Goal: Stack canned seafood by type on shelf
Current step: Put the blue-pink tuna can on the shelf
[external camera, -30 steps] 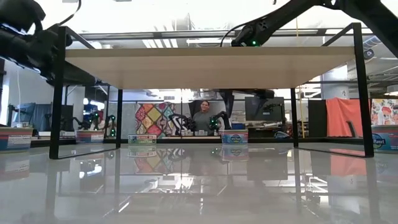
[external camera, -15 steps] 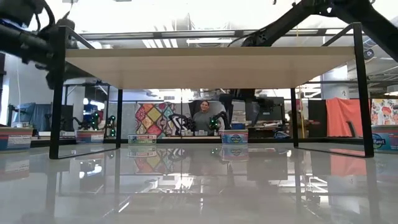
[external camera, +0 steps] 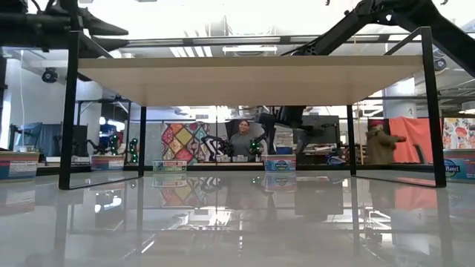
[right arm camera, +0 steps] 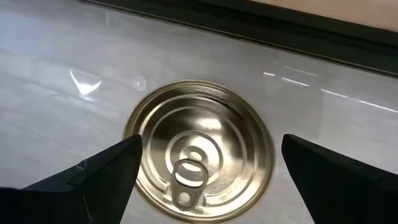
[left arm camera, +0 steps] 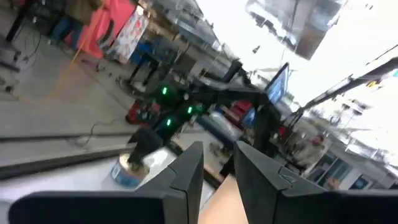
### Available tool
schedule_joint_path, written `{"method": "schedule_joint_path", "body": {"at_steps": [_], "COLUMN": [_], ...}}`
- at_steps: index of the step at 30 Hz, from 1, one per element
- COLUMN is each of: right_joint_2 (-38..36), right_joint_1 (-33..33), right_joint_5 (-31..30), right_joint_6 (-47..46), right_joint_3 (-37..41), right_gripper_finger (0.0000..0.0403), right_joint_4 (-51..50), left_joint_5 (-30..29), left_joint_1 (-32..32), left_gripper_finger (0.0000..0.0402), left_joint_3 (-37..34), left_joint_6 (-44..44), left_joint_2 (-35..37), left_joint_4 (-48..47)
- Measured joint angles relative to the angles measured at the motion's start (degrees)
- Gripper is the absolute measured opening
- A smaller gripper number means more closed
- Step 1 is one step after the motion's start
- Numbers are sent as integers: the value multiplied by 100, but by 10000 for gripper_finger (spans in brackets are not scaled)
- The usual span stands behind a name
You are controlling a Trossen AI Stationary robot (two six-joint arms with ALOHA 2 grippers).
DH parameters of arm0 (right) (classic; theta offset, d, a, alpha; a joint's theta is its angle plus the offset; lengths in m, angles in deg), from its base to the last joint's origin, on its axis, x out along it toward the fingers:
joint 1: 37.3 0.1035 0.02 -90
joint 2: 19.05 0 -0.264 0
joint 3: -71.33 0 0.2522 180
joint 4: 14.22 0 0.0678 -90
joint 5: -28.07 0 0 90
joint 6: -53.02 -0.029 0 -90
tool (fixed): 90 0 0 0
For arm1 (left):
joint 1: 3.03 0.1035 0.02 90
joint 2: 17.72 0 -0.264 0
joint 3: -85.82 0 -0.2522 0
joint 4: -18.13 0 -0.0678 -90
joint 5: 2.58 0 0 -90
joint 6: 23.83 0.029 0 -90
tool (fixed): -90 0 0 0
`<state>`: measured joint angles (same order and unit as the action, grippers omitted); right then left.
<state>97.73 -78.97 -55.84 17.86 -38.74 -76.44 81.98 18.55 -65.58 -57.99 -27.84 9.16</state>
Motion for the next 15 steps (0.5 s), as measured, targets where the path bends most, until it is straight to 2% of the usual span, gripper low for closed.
{"method": "schedule_joint_path", "body": {"at_steps": [5, 10, 12, 15], "right_joint_2": [-8, 96, 108, 108], "right_joint_1": [0, 0, 0, 15], "right_joint_5": [236, 401, 453, 459], "right_joint_6": [-79, -80, -85, -82], "right_joint_3": [0, 0, 0, 0], "right_gripper_finger": [377, 379, 379, 380], "right_joint_4": [137, 266, 301, 311], "left_joint_5": [79, 673, 774, 718], "left_joint_1": [0, 0, 0, 19], "left_gripper_finger": [75, 75, 75, 75], "left_joint_3": [382, 951, 1252, 1834], "left_joint_6": [106, 818, 1094, 1713], "left_joint_2": [-795, -1677, -1994, -2351], "left_joint_4": [20, -130, -377, -1241]}}
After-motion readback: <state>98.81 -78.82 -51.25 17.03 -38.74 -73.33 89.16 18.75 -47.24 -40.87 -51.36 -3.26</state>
